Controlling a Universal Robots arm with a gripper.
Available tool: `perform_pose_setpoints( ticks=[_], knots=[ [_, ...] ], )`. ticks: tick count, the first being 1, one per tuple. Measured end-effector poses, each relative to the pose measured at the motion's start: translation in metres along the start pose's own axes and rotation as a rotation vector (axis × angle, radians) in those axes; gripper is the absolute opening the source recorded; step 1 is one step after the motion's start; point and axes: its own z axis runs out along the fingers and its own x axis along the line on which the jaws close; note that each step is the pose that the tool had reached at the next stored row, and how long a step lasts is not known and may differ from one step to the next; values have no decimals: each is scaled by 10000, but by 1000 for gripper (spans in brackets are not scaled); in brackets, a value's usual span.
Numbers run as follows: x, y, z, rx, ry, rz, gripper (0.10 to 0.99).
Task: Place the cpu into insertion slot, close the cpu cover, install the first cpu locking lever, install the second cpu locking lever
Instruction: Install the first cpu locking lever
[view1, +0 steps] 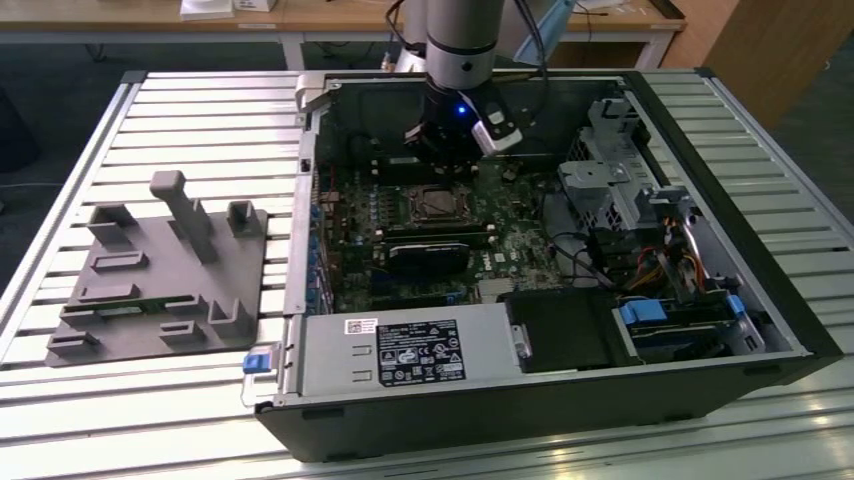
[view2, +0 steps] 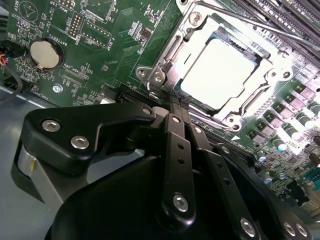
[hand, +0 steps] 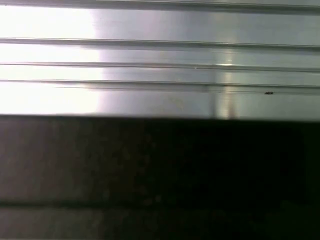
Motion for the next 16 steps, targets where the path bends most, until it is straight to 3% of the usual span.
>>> perform_pose_setpoints(
  ticks=[4, 12, 16],
  knots=[
    [0, 0, 0, 92, 1, 0, 106],
    [1, 3, 9, 404, 2, -6, 106],
    [-2, 7, 22, 510, 7, -9, 106]
  ],
)
